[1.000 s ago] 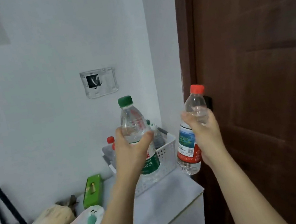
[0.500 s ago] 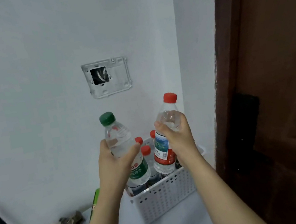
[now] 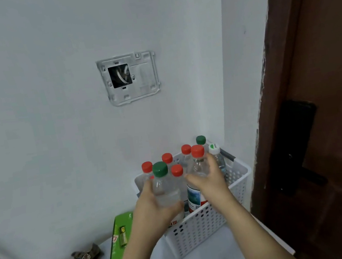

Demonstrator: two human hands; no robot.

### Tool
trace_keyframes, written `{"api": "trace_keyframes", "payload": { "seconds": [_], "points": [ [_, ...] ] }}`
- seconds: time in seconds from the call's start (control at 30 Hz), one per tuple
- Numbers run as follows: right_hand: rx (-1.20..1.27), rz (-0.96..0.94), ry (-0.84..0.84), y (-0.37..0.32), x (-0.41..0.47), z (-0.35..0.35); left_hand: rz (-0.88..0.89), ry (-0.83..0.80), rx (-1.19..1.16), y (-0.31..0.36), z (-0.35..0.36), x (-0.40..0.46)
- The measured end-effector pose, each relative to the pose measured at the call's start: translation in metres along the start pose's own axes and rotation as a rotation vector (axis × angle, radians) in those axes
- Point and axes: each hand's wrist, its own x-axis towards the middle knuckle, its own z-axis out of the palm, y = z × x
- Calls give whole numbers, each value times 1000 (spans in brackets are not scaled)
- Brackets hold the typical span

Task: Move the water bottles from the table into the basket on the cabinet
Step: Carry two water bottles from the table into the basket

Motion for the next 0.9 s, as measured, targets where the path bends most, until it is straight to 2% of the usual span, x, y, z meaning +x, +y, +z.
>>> {"api": "trace_keyframes", "payload": {
  "seconds": [0.23, 0.37, 0.47, 0.57, 0.73, 0.83, 0.9],
  "points": [
    [-262, -49, -79, 7, -4, 0, -18, 17, 386, -16, 2, -1],
    [-571, -100, -122, 8, -13, 4, -15, -25, 439, -26, 2, -5],
    [-624, -103, -85, 3, -15, 5, 30, 19, 450, -26, 4, -7],
    [-659, -109, -57, 0, -14, 5, 32, -34, 542, -30, 6, -8],
    [-957, -134, -47, 10, -13, 8, 31, -120, 762, -32, 13, -6],
    [-999, -133, -26, 11, -11, 3, 9, -136, 821, -30, 15, -5],
    [-943, -99, -23, 10, -11, 0, -19, -163, 835, -28, 15, -4]
  ]
}}
